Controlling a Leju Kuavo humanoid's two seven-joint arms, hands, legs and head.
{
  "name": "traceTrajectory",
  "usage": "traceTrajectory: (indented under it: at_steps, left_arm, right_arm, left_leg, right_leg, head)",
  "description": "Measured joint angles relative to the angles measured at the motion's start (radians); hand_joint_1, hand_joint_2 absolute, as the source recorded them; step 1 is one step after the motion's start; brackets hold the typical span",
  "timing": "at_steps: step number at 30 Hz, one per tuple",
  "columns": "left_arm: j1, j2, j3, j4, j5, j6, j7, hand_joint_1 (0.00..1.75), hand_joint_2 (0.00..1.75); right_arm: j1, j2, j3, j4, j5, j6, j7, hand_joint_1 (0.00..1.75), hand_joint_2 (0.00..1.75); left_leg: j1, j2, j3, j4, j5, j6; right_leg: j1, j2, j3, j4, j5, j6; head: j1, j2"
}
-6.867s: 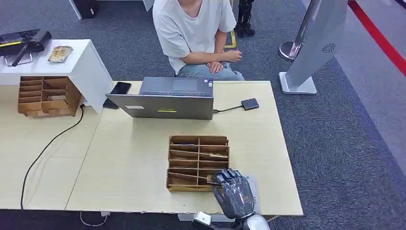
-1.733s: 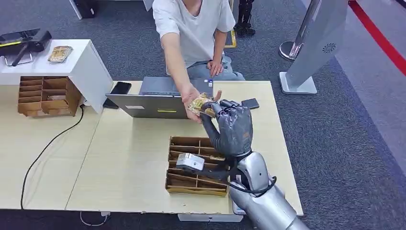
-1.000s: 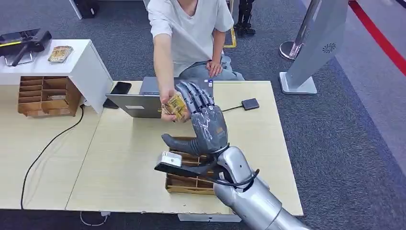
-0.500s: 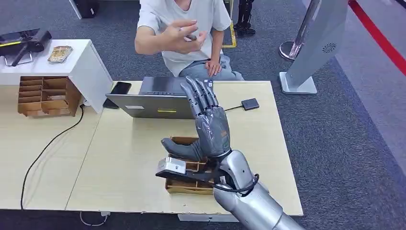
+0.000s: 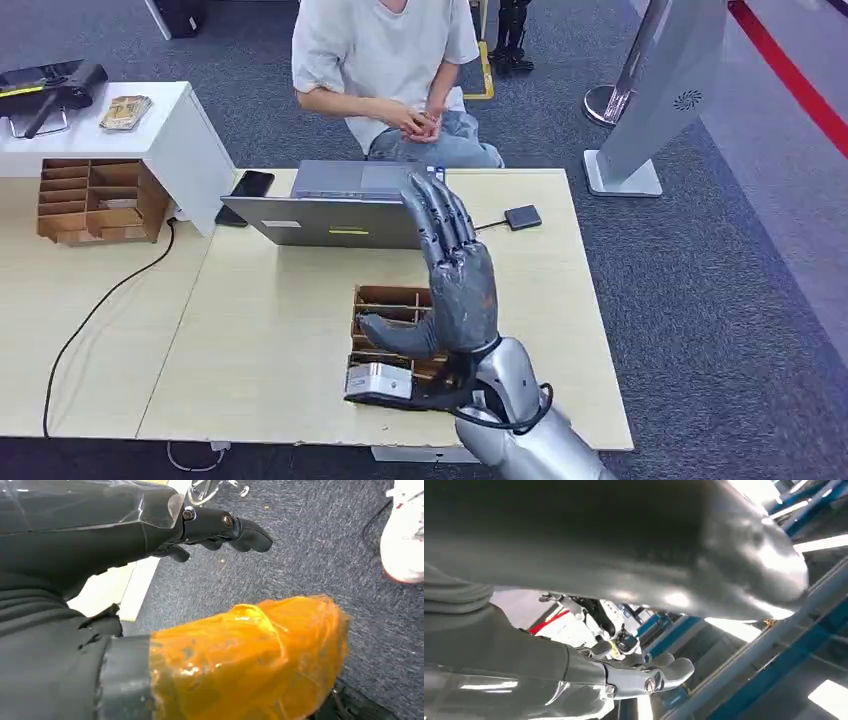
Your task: Pass the card to the sensor for recognition and then transmit it.
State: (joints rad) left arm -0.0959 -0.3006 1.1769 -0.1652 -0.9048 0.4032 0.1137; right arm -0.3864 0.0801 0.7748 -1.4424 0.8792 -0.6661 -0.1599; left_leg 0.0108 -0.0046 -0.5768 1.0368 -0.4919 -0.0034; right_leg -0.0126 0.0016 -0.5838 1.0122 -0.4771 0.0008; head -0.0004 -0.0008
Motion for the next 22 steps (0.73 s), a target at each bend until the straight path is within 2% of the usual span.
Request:
traceTrajectory:
  at_steps: [2,7,9,12,16,22]
  left_arm:
    - [0.000,-0.003,0.006,0.000,0.011,0.005,-0.005,0.00,0.00]
    - [0.000,-0.009,0.027,0.000,0.037,0.019,-0.018,0.00,0.00]
    - [0.000,-0.010,0.033,0.000,0.047,0.023,-0.020,0.00,0.00]
    - [0.000,-0.012,0.049,0.000,0.063,0.034,-0.020,0.00,0.00]
    - [-0.001,-0.013,0.063,0.000,0.074,0.039,-0.020,0.00,0.00]
    - [-0.001,-0.014,0.080,0.000,0.085,0.044,-0.017,0.00,0.00]
  right_arm:
    - [0.046,-0.014,0.000,-0.040,-0.084,-0.002,-0.055,0.00,0.00]
    - [0.162,-0.043,0.000,-0.134,-0.414,0.033,-0.232,0.00,0.00]
    - [0.203,-0.052,0.000,-0.171,-0.533,0.077,-0.293,0.00,0.00]
    - [0.278,-0.067,-0.003,-0.240,-0.717,0.183,-0.374,0.00,0.00]
    - [0.341,-0.076,-0.013,-0.296,-0.833,0.296,-0.410,0.00,0.00]
    - [0.414,-0.084,-0.032,-0.333,-0.904,0.389,-0.430,0.00,0.00]
  left_leg:
    - [0.000,0.000,0.000,0.000,0.000,0.001]
    - [0.000,0.000,0.000,0.000,-0.001,0.001]
    - [0.000,0.000,0.000,0.000,-0.001,0.001]
    - [0.000,0.000,0.000,0.000,-0.001,0.001]
    - [0.000,0.000,0.000,0.000,-0.001,0.001]
    - [0.000,0.000,0.000,0.000,-0.001,0.001]
  right_leg:
    - [0.000,0.000,0.000,0.000,0.000,0.000]
    - [0.000,0.000,0.000,-0.001,0.000,0.000]
    - [0.000,0.000,0.000,-0.001,0.000,0.000]
    - [0.000,0.000,0.000,-0.001,0.000,0.000]
    - [0.000,0.000,0.000,-0.001,0.000,0.000]
    - [0.000,0.000,0.000,-0.001,0.000,0.000]
  head:
    - [0.000,0.000]
    - [0.000,0.000]
    - [0.000,0.000]
    - [0.000,0.000]
    - [0.000,0.000]
    - [0.000,0.000]
